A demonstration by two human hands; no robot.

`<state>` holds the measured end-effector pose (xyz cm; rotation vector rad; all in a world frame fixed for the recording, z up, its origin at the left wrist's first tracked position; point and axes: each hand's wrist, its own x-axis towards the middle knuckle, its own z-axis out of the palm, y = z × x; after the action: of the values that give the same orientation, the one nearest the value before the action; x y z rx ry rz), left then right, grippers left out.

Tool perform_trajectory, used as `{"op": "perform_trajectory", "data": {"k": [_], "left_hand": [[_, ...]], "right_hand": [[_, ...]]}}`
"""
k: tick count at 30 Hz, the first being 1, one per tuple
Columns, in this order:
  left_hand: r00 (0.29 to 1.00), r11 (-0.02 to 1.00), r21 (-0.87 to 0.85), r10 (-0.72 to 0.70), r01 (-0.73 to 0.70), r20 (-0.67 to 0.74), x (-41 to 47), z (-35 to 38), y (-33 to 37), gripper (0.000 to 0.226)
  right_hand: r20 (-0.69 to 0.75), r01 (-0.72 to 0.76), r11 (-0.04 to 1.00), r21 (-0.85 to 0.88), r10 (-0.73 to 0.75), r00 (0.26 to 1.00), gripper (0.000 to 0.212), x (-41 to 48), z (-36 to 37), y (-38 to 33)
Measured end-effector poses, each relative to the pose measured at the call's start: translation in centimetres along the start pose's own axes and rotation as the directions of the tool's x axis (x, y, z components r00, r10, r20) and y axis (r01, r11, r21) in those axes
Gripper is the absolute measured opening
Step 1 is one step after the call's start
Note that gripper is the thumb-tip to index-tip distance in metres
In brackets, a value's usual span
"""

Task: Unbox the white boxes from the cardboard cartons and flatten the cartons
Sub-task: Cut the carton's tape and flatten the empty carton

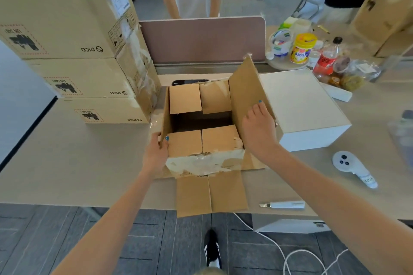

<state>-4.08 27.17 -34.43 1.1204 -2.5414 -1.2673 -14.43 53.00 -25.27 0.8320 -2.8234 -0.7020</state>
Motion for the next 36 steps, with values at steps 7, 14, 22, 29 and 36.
{"op": "perform_trajectory", "data": {"k": [7, 14, 22, 29, 36], "left_hand": [[0.998, 0.992, -0.126, -0.001, -0.008, -0.067, 0.9, -0.7, -0.6, 0.027], [0.998, 0.996, -0.064, 0.056, -0.056, 0.006, 0.4, -0.3, -1.6, 0.032], [0.967, 0.929, 0.272, 0.231, -0.252, 0.107, 1.1, -0.5, -0.6, 0.07], [0.774, 0.479, 0.658, 0.576, -0.581, 0.263, 2.8, 0.2, 2.4, 0.056], [0.706, 0.391, 0.629, 0.594, -0.672, 0.385, 4.5, 0.9, 4.0, 0.037]], "right_hand": [[0.025, -0.085, 0.708, 0.701, 0.094, 0.995, 0.052, -0.3, 3.8, -1.9], [0.277, -0.279, 0.114, 0.953, 0.036, 0.96, 0.052, 0.3, 6.7, -3.1], [0.184, -0.212, 0.293, 0.932, 0.118, 0.976, 0.055, 1.2, 8.0, -3.4], [-0.126, 0.19, 0.831, 0.523, -0.145, 0.981, 0.055, 4.1, 7.0, -3.9], [-0.07, 0.205, 0.838, 0.505, -0.196, 0.978, 0.04, 7.9, 5.1, -4.1]]}}
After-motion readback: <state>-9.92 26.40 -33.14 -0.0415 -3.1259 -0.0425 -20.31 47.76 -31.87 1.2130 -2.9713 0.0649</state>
